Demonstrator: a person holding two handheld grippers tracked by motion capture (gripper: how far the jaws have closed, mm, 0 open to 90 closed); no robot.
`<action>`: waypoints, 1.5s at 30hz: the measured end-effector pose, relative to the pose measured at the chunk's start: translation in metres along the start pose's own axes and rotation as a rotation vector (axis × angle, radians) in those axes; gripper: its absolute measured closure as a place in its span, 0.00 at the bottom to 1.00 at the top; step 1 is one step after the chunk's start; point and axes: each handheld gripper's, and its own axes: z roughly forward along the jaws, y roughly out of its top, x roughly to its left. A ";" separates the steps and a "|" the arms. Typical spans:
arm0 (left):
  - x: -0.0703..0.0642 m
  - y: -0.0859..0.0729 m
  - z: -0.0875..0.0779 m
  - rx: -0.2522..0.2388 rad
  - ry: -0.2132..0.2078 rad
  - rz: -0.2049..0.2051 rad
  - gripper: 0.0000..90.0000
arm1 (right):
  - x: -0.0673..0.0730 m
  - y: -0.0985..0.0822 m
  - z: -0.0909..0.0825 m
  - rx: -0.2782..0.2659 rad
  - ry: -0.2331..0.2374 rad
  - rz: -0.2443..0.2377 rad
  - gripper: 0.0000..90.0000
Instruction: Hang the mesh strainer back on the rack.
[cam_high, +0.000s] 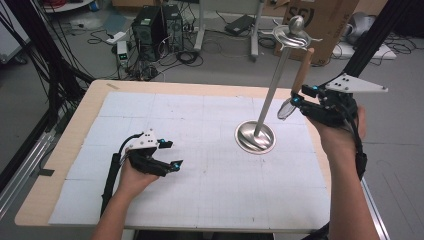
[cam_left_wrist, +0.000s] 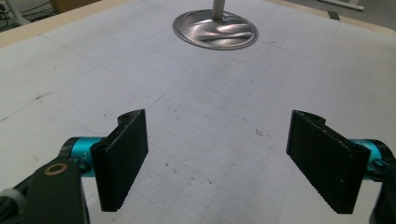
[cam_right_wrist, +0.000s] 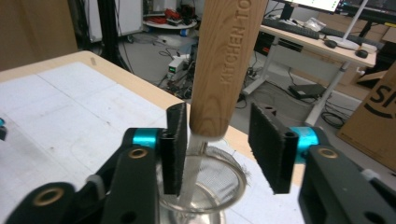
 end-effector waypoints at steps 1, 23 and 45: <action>0.000 0.000 0.000 0.002 0.000 0.001 0.24 | 0.001 -0.001 -0.001 -0.004 0.003 -0.004 0.61; 0.000 0.001 -0.001 -0.007 -0.004 -0.001 0.24 | 0.039 -0.020 -0.006 -0.025 0.139 -0.051 0.51; 0.000 0.002 -0.004 -0.026 -0.016 0.000 0.24 | 0.062 -0.069 0.024 0.036 0.289 -0.029 0.44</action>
